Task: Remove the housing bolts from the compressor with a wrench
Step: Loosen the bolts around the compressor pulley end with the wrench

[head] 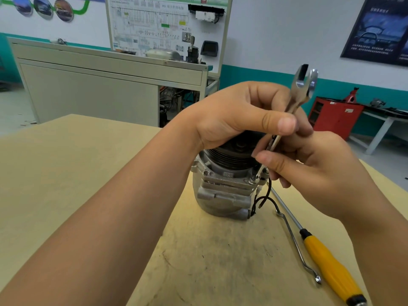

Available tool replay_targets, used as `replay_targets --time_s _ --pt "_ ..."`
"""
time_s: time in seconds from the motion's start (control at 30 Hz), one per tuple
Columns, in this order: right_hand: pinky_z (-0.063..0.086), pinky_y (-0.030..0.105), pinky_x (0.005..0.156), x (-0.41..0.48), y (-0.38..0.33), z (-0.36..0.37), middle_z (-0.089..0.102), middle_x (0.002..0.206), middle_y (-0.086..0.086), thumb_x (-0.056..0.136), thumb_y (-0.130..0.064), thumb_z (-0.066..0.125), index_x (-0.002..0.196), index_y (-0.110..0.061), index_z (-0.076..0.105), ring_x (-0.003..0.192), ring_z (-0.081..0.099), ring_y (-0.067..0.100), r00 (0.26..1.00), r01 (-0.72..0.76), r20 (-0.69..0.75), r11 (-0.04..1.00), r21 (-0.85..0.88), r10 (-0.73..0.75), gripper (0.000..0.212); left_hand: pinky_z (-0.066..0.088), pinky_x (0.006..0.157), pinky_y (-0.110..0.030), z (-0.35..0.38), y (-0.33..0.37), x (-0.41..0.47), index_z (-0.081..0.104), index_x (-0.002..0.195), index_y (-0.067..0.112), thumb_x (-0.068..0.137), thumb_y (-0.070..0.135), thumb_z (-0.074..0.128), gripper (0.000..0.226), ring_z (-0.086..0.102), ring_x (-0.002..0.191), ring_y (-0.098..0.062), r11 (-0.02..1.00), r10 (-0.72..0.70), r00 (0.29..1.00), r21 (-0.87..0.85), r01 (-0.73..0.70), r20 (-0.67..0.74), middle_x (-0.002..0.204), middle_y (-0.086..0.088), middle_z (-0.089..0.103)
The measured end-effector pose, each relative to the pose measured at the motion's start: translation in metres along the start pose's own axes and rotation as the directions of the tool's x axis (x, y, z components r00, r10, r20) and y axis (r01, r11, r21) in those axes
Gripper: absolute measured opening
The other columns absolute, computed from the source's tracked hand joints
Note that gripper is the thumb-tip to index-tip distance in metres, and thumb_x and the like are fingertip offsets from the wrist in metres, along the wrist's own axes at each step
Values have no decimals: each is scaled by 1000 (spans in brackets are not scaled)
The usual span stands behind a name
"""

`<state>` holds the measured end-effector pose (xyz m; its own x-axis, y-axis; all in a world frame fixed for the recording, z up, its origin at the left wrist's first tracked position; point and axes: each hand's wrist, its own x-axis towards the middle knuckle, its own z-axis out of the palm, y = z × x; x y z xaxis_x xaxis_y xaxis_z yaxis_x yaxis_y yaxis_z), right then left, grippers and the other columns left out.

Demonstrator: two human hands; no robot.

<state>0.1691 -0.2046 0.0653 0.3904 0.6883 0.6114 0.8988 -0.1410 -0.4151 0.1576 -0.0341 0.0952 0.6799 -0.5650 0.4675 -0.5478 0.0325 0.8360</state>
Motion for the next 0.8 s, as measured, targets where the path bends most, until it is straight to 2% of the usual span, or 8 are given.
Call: replay_targets --time_s 0.17,0.3,0.47,0.53,0.6,0.63,0.7,0.8 --pt "44 19 53 0 -3 -5 62 73 -7 85 -27 54 79 -25 61 60 58 8 998 11 56 995 -98 -5 9 48 90 -30 1 0 0 52 82 5 61 30 72 38 62 86 -13 999 21 1000 31 -21 -8 77 8 71" --pt "43 32 56 0 -4 -10 60 74 -8 85 -31 53 82 -25 64 64 57 15 997 5 81 986 -169 8 13 47 92 -45 -2 -4 -2 73 75 12 62 29 77 21 60 89 -27 1000 21 999 -13 -22 -38 83 3 71" --pt "43 12 60 0 -2 -14 60 75 -23 85 -29 50 85 -35 64 70 59 1 994 -5 111 994 -112 18 15 54 85 -32 1 -1 -1 78 79 19 70 23 69 13 65 96 -12 1000 7 1000 -29 -6 16 94 12 73" --pt "42 11 60 1 2 -14 60 73 -25 85 -27 50 85 -37 64 69 58 1 994 -20 111 998 -61 26 17 51 88 -40 -1 -2 0 72 84 8 77 17 68 12 59 105 -37 998 8 1000 57 -9 20 103 15 70" --pt "42 13 57 2 7 -12 60 70 -17 84 -25 50 84 -34 65 65 56 5 995 -40 91 999 19 38 17 54 76 -40 -3 -4 2 66 91 4 83 12 61 11 49 94 -62 997 4 1000 83 -6 28 108 13 68" --pt "41 15 55 2 9 -11 59 69 -8 84 -24 50 83 -32 66 61 53 7 996 -48 82 997 58 43 17 54 69 -35 -3 -4 2 67 89 4 85 12 62 11 48 84 -64 998 -2 1000 69 1 27 108 12 68" --pt "40 18 52 3 11 -8 56 67 5 85 -22 51 81 -30 67 55 50 8 997 -58 63 991 117 51 18 52 61 -27 0 -2 2 75 85 12 85 13 65 10 54 70 -51 998 -17 1000 53 16 12 106 10 68" --pt "39 13 53 3 12 -6 57 63 -1 85 -24 52 80 -35 66 54 53 5 997 -68 31 990 123 65 19 49 53 -27 1 0 2 75 81 21 79 21 70 5 52 66 -31 999 -35 999 41 34 11 98 7 65"
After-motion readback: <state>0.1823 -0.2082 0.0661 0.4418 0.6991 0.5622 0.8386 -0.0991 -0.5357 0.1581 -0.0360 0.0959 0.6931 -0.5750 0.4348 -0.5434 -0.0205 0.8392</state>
